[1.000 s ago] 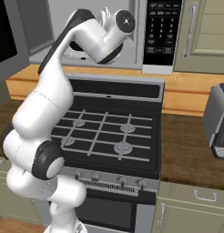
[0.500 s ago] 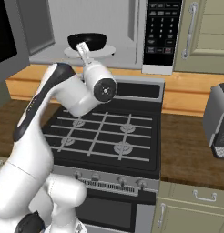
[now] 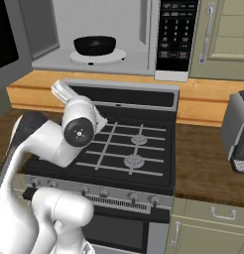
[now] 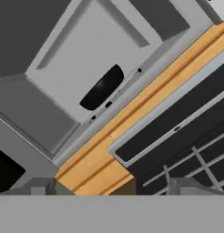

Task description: Open the microwave, place the bowl with waffle inside the microwave, then close the microwave door and turn it on.

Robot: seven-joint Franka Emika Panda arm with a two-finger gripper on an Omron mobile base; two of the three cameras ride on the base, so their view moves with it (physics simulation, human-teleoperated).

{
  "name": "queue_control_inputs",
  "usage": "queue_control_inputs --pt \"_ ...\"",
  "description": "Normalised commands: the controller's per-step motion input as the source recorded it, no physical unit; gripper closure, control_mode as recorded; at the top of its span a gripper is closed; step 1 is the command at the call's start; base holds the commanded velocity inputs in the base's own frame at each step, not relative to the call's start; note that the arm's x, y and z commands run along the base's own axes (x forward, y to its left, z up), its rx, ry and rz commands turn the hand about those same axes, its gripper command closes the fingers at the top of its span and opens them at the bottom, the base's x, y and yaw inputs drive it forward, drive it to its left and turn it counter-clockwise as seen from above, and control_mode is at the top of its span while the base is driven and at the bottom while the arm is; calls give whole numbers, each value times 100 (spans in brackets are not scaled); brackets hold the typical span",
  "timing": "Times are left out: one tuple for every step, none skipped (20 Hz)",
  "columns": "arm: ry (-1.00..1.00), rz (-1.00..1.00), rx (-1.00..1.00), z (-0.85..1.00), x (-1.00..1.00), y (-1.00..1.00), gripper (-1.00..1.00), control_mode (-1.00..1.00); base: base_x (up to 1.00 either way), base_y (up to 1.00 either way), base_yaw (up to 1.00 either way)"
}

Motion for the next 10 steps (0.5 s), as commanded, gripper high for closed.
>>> queue_control_inputs --pt "20 -3 -42 -20 -76 21 -100 -100 0 0 0" --pt "13 -3 -35 -22 -71 24 -100 -100 0 0 0" --pt "15 -3 -35 -22 -51 32 -100 -100 0 0 0" --pt "11 -5 -34 -26 -43 41 -100 -100 0 0 0" --pt "7 -5 -33 -30 -36 47 -100 -100 0 0 0" --pt "5 -5 -32 -33 -31 53 -100 -100 0 0 0" --pt "0 -6 -30 -35 -24 54 -100 -100 0 0 0" --pt "0 -6 -29 -39 -14 53 -100 -100 0 0 0" --pt "0 -4 -27 -42 -2 48 -100 -100 0 0 0" --pt "0 -1 -26 -49 0 38 -100 -100 0 0 0"
